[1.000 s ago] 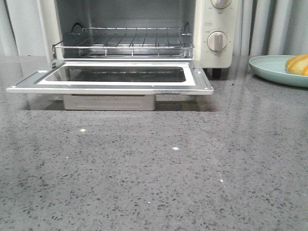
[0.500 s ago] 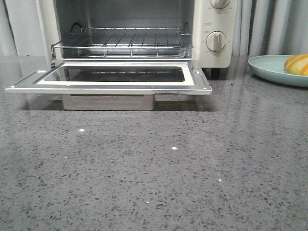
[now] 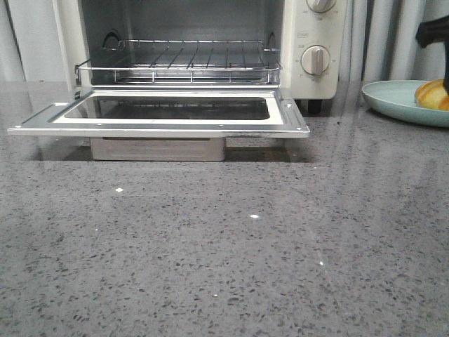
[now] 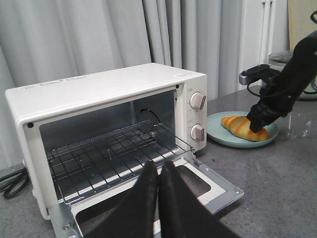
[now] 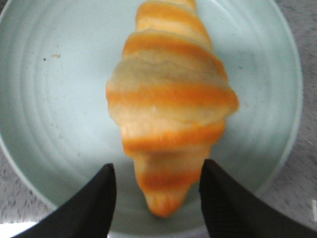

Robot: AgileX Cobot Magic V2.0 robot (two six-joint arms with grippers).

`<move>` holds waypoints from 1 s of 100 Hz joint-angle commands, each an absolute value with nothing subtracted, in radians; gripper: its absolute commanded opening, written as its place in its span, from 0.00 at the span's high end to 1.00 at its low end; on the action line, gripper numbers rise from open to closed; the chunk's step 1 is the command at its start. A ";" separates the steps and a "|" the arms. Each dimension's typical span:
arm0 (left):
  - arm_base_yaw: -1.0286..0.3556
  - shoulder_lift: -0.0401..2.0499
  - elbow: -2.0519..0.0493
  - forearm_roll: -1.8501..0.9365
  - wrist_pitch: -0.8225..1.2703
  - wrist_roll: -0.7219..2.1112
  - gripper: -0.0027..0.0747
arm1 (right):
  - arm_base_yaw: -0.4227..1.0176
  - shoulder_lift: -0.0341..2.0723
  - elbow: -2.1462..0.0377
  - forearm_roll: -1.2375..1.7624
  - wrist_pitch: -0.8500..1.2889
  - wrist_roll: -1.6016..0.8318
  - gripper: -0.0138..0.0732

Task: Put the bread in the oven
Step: 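Grasp the orange-striped croissant with the right gripper and lift it, then carry the croissant with the right gripper into the oven above the rack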

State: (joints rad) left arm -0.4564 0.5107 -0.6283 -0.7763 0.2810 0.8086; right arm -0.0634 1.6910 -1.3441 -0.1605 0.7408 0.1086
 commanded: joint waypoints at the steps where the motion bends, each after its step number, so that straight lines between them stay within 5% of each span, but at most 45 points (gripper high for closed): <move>1: -0.453 0.514 -0.656 -0.803 0.244 0.800 0.99 | -0.070 1.687 -1.377 -0.166 0.670 0.117 0.45; 25: -0.453 0.514 -0.656 -0.803 0.244 0.800 0.99 | -0.070 1.766 -1.377 -0.166 0.684 0.196 0.51; 39: -0.453 0.514 -0.656 -0.803 0.244 0.800 0.99 | -0.070 1.774 -1.377 -0.164 0.703 0.197 0.93; 78: -0.453 0.514 -0.656 -0.803 0.246 0.800 0.99 | -0.041 1.469 -1.434 -0.165 0.672 0.178 0.92; 100: -0.453 0.514 -0.656 -0.799 0.223 0.802 0.99 | 0.175 1.257 -1.434 -0.136 0.812 0.132 0.92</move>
